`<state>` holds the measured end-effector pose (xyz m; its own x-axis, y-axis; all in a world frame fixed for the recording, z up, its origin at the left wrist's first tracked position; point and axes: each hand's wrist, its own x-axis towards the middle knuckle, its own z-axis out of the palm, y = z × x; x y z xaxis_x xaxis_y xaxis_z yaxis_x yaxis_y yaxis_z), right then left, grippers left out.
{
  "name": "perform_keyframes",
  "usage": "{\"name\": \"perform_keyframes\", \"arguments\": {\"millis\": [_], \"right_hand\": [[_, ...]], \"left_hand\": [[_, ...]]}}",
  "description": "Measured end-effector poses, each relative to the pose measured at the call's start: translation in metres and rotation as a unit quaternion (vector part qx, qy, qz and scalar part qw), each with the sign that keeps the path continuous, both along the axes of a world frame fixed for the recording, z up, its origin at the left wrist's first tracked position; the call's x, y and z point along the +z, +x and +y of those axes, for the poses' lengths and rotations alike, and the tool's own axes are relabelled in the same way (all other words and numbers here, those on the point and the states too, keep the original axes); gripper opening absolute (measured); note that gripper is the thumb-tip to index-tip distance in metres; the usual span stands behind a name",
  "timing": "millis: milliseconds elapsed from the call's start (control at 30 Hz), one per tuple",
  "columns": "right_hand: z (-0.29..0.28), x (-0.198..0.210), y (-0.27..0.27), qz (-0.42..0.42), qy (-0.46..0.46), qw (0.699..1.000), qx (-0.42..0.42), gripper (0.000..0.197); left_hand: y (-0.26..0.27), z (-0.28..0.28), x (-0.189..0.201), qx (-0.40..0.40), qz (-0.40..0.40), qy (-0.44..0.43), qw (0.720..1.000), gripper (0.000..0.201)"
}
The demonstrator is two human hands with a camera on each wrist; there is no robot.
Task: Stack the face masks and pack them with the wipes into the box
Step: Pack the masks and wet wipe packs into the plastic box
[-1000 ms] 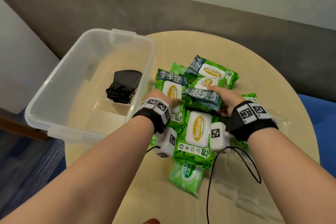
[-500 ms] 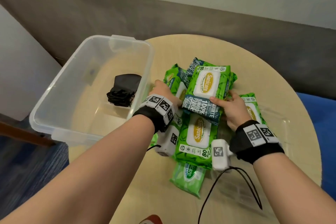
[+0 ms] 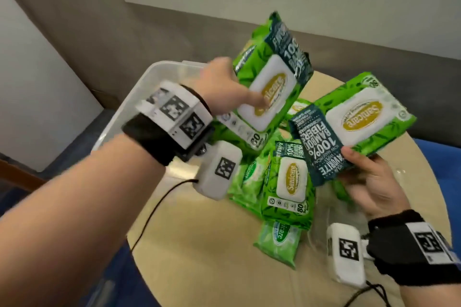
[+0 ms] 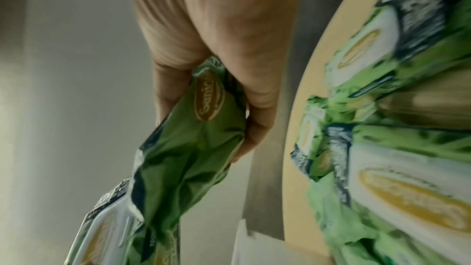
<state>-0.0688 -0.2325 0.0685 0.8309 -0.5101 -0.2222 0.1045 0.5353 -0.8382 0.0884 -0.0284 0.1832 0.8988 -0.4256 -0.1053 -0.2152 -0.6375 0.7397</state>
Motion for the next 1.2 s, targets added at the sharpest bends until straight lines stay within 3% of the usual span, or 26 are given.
{"name": "perform_keyframes", "arguments": {"millis": [133,233,300,400,467,500,600,633,833,933,1200], "right_hand": [[0.036,0.042,0.015,-0.035,-0.086,0.995,0.042,0.054],[0.064,0.074,0.032,-0.027,-0.183,0.980,0.071,0.076],[0.086,0.093,0.046,0.007,-0.280,0.955,0.100,0.091],[0.121,0.119,0.073,0.084,-0.416,0.896,0.132,0.079],[0.146,0.133,0.094,0.129,-0.496,0.841,0.172,0.072],[0.158,0.135,0.105,0.159,-0.555,0.795,0.188,0.072],[0.196,0.129,0.138,0.231,-0.722,0.604,0.245,0.072],[0.209,0.122,0.149,0.238,-0.742,0.566,0.269,0.071],[0.256,0.075,0.194,0.317,-0.742,0.423,0.413,0.060],[0.266,0.055,0.211,0.341,-0.739,0.347,0.465,0.064],[0.273,0.013,0.233,0.360,-0.709,0.226,0.563,0.071]], "left_hand": [[0.019,0.053,0.046,-0.008,-0.047,0.024,0.999,0.086],[0.044,0.099,0.054,0.004,-0.054,0.032,0.998,0.071],[0.063,0.130,0.051,0.022,-0.049,0.040,0.998,0.058],[0.091,0.171,0.039,0.050,-0.041,0.065,0.996,0.071],[0.108,0.194,0.029,0.068,-0.040,0.063,0.995,0.071],[0.118,0.203,0.023,0.075,-0.039,0.063,0.994,0.068],[0.138,0.226,0.005,0.071,-0.018,0.057,0.996,0.068],[0.144,0.233,-0.002,0.065,-0.010,0.053,0.996,0.068],[0.166,0.262,-0.039,0.028,0.032,0.050,0.998,0.042],[0.169,0.265,-0.052,0.020,0.048,0.048,0.998,0.050],[0.179,0.260,-0.054,0.009,0.054,0.047,0.997,0.053]]}}
